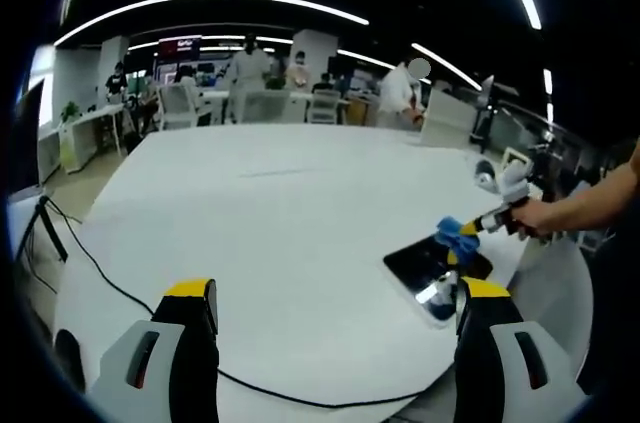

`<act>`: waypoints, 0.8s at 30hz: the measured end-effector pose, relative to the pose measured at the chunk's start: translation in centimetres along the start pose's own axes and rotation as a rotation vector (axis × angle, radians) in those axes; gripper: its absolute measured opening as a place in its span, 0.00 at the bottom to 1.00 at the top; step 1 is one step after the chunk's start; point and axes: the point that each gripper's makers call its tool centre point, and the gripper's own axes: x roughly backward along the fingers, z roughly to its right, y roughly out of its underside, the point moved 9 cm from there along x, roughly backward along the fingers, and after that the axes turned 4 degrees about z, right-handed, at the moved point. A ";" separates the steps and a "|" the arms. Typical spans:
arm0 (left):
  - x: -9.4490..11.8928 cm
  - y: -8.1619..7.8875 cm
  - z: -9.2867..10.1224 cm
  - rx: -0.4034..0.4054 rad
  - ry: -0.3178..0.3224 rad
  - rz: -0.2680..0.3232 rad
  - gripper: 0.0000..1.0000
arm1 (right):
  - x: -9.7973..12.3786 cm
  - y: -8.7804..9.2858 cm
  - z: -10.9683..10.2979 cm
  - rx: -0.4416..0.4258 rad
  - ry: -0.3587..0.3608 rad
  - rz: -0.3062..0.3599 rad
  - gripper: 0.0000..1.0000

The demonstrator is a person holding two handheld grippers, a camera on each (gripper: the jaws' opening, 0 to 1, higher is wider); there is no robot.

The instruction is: Wipe the mirror surface with the cleaning cloth until all visible marks leave the cleaned area.

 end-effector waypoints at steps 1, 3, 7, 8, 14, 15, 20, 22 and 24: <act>0.0 0.0 0.0 -0.003 0.003 -0.002 1.00 | -0.2 0.2 -0.2 0.011 -0.003 -0.008 0.02; -0.1 0.0 0.0 -0.005 0.005 -0.003 1.00 | -0.2 0.3 -0.3 0.020 0.007 -0.003 0.02; -0.2 0.0 -0.1 -0.001 0.006 -0.002 1.00 | -0.1 0.3 -0.3 -0.010 0.019 -0.007 0.01; -0.2 0.1 -0.1 -0.002 0.006 -0.003 1.00 | -0.1 0.3 -0.3 -0.017 0.020 -0.008 0.01; -0.3 0.2 -0.2 0.000 0.012 -0.004 1.00 | -0.3 0.1 -0.9 -0.043 0.017 -0.005 0.01; -0.3 0.2 -0.1 0.000 0.012 -0.005 1.00 | -0.4 0.2 -1.1 -0.046 0.016 -0.005 0.00; -0.3 0.2 -0.2 0.004 0.011 0.002 1.00 | -0.9 -0.1 -2.1 -0.040 0.009 -0.006 0.00; -0.3 0.2 -0.2 0.004 0.012 0.001 1.00 | -1.1 -0.1 -2.8 -0.037 0.004 -0.008 0.00; -0.3 0.2 -0.2 0.003 0.013 0.002 1.00 | -1.2 -0.2 -3.5 -0.037 0.001 -0.011 0.00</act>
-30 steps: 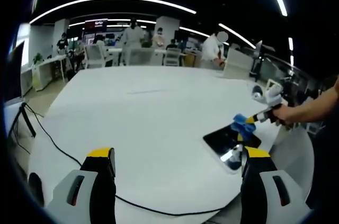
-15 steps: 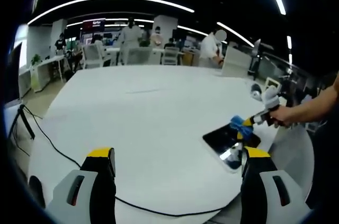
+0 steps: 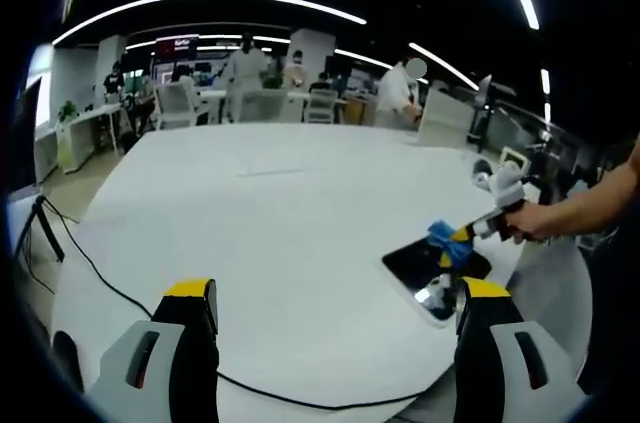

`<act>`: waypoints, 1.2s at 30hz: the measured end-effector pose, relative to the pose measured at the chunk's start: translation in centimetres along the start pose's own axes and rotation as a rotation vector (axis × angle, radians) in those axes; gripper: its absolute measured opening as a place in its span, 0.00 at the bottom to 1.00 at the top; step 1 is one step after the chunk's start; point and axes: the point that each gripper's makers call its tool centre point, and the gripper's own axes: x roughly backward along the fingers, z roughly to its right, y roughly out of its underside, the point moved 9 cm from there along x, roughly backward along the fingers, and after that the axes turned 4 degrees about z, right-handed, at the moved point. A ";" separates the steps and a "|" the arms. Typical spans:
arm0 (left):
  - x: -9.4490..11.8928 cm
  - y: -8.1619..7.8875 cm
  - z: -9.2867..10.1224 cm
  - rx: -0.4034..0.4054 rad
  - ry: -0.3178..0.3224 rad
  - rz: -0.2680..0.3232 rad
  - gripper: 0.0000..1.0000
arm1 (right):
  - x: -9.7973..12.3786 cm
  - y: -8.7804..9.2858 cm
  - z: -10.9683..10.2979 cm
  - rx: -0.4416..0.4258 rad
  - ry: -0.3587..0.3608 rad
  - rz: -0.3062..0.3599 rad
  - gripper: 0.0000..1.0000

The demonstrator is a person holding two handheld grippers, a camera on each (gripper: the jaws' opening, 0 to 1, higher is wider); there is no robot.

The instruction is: Wipe the mirror surface with the cleaning cloth until all visible marks leave the cleaned area.

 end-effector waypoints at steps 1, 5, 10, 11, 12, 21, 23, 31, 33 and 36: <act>0.0 0.0 0.0 0.001 0.000 0.000 1.00 | -0.1 -0.1 -0.2 0.000 0.000 -0.001 0.00; 0.1 0.1 -0.1 0.004 0.000 0.004 1.00 | -0.5 -0.3 -1.1 -0.003 0.000 -0.006 0.00; 0.3 0.1 -0.3 0.006 -0.003 0.006 1.00 | -1.0 -0.5 -2.2 -0.006 -0.016 -0.012 0.00; 0.3 0.1 -0.3 0.007 -0.004 0.007 1.00 | -1.1 -0.6 -2.4 -0.004 -0.018 -0.014 0.00; 0.4 0.1 -0.4 0.008 -0.005 0.008 1.00 | -1.2 -0.6 -2.6 -0.005 -0.021 -0.015 0.00; 0.8 0.0 -0.8 0.013 -0.008 0.020 1.00 | -2.2 -1.1 -5.9 0.005 -0.062 -0.028 0.00; 0.9 0.0 -0.8 0.014 -0.006 0.021 1.00 | -2.5 -1.2 -6.6 0.008 -0.070 -0.031 0.00; 0.9 0.2 -1.0 0.016 0.001 0.017 1.00 | -3.4 -1.5 -9.4 0.028 -0.111 -0.051 0.00; 0.9 0.2 -0.9 0.013 0.003 0.016 1.00 | -3.7 -1.6 -10.0 0.025 -0.121 -0.052 0.00; 0.8 0.2 -1.0 0.011 0.006 0.013 1.00 | -4.1 -1.8 -11.0 0.028 -0.129 -0.056 0.00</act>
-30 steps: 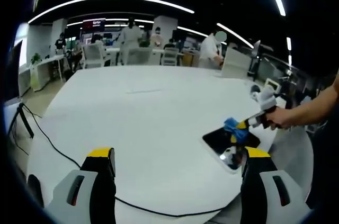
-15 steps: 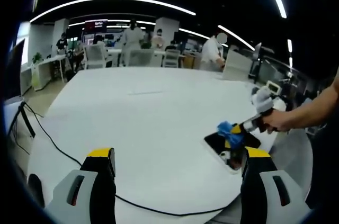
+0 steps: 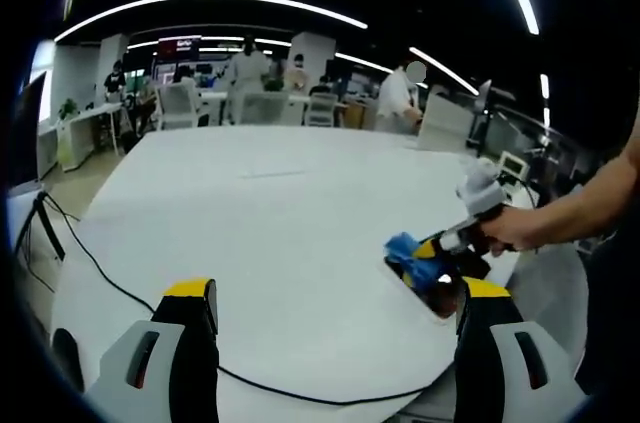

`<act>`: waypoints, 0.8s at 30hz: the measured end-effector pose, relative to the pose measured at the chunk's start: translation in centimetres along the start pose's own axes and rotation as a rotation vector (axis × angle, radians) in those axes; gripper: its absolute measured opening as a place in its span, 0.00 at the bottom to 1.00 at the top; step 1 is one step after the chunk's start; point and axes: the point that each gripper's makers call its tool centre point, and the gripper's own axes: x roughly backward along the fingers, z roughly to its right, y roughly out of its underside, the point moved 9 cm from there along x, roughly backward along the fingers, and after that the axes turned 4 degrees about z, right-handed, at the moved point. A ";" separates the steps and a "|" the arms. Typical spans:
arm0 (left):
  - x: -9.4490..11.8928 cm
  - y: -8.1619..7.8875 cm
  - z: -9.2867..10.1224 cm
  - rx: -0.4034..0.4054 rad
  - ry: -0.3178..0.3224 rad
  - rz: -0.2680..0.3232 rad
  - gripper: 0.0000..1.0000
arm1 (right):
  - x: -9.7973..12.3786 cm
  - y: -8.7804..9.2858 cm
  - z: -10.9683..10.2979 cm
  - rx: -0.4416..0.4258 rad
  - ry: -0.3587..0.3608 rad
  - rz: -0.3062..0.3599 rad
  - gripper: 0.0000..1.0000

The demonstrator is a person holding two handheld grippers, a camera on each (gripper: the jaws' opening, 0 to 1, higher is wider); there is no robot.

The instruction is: Wipe the mirror surface with the cleaning cloth until all visible marks leave the cleaned area.

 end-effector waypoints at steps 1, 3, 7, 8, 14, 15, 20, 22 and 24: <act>-0.1 0.0 0.0 0.000 0.001 -0.003 1.00 | -0.1 0.0 -0.2 -0.003 -0.004 -0.002 0.00; -0.2 0.0 0.0 0.000 0.002 -0.003 1.00 | -0.2 0.0 -0.7 -0.005 -0.011 -0.004 0.00; -0.2 -0.1 0.3 0.002 0.006 0.005 1.00 | -0.4 0.1 -1.5 0.001 -0.024 -0.003 0.00; -0.2 -0.1 0.3 0.001 0.006 0.003 1.00 | -0.5 0.0 -1.6 0.001 -0.025 -0.003 0.00; 0.2 0.2 0.3 0.012 -0.002 0.006 1.00 | -1.0 -0.3 -2.5 0.010 -0.038 -0.002 0.00; 0.2 0.2 0.3 0.012 -0.002 0.005 1.00 | -1.2 -0.3 -2.7 0.019 -0.039 -0.003 0.00; 0.3 0.4 0.3 0.013 -0.009 0.003 1.00 | -1.4 -0.5 -2.8 0.016 -0.043 -0.002 0.00; 0.4 0.4 0.2 0.015 -0.012 0.007 1.00 | -1.4 -0.4 -2.6 -0.023 -0.055 0.005 0.00; 0.4 0.4 0.3 0.017 -0.018 0.011 1.00 | -1.3 -0.3 -2.6 -0.037 -0.059 0.010 0.00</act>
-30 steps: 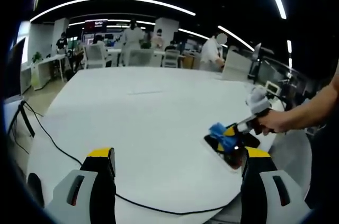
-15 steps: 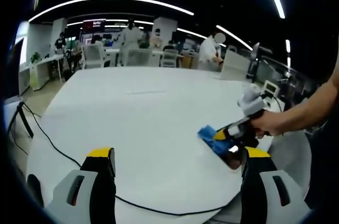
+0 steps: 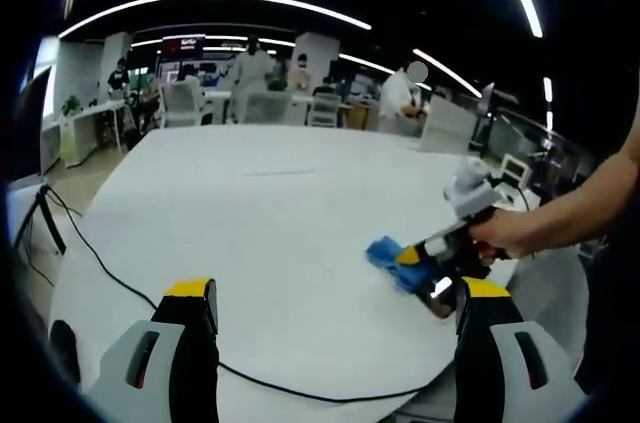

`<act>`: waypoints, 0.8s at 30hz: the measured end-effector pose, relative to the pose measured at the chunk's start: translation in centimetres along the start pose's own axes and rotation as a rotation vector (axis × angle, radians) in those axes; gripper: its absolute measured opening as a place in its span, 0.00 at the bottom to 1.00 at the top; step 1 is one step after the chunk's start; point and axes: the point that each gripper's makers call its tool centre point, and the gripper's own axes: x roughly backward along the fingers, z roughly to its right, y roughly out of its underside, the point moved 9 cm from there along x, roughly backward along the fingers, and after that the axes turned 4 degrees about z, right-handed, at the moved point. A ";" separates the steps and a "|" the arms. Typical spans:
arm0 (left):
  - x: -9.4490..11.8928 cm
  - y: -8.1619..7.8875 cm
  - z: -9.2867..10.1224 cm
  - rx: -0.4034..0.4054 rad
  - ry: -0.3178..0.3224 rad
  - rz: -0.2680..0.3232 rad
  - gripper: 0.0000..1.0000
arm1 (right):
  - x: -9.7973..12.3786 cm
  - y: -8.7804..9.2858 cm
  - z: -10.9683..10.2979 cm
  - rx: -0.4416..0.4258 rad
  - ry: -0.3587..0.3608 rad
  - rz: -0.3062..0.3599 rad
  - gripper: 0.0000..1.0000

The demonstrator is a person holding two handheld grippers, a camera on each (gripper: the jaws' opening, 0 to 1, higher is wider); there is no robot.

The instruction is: Wipe the mirror surface with the cleaning cloth until all visible marks leave the cleaned area.

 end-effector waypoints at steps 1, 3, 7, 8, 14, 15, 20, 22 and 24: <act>0.0 0.0 0.0 0.000 -0.004 0.001 1.00 | 0.0 0.0 -0.1 0.007 0.000 0.001 0.00; 0.1 0.1 0.0 0.003 -0.009 0.003 1.00 | -0.1 0.1 -0.2 0.038 0.004 0.005 0.00; 0.2 0.2 0.3 -0.002 -0.008 0.003 1.00 | 0.1 0.2 -0.2 0.042 0.004 0.002 0.00; 0.3 0.2 0.3 -0.003 -0.010 0.004 1.00 | 0.2 0.3 -0.3 0.041 0.003 0.000 0.00; 0.9 0.2 0.4 -0.007 -0.022 0.003 1.00 | 0.7 0.9 -0.3 0.043 -0.005 -0.012 0.00; 0.9 0.3 0.3 -0.008 -0.024 0.002 1.00 | 0.8 1.0 -0.4 0.044 -0.008 -0.014 0.00; 1.2 0.1 0.2 -0.012 -0.030 0.001 1.00 | 1.2 1.6 -0.5 0.051 -0.016 -0.025 0.00; 1.2 0.1 0.2 -0.013 -0.030 0.001 1.00 | 1.5 1.9 -0.7 0.051 -0.020 -0.031 0.00; 1.1 -0.1 0.1 -0.013 -0.032 0.007 1.00 | 1.7 2.2 -0.8 0.054 -0.023 -0.034 0.00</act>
